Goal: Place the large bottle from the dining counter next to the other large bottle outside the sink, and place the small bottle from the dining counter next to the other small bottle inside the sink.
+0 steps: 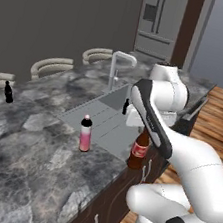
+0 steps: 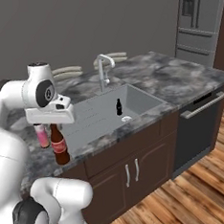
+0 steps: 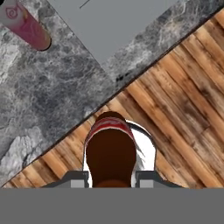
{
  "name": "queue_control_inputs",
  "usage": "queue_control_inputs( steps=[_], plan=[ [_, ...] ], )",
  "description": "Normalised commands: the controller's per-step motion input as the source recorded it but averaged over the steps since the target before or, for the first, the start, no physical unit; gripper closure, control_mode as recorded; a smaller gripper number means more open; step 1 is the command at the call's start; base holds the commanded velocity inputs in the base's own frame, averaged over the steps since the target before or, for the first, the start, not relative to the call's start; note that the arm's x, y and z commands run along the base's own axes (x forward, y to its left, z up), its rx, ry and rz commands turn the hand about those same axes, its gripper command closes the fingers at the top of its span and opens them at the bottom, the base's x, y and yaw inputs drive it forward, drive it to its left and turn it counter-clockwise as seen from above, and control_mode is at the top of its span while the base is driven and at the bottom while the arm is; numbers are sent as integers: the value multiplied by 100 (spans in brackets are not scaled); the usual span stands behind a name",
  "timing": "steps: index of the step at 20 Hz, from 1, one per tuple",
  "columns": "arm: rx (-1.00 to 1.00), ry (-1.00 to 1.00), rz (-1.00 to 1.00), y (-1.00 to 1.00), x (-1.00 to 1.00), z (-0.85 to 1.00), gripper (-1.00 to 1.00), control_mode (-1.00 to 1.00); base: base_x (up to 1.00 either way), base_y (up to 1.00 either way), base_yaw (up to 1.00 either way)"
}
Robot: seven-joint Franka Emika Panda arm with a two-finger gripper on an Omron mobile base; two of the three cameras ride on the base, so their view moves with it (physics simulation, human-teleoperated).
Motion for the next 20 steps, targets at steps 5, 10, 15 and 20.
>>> queue_control_inputs(
  steps=[5,10,15,20],
  plan=[
    [0,-6,37,15,25,-14,100,-100,0,0,0],
    [0,-9,28,43,26,-19,100,-100,0,0,0],
    [0,0,11,50,36,-22,100,-100,0,0,0],
    [0,1,2,24,36,-7,100,-100,0,0,0]
  ],
)
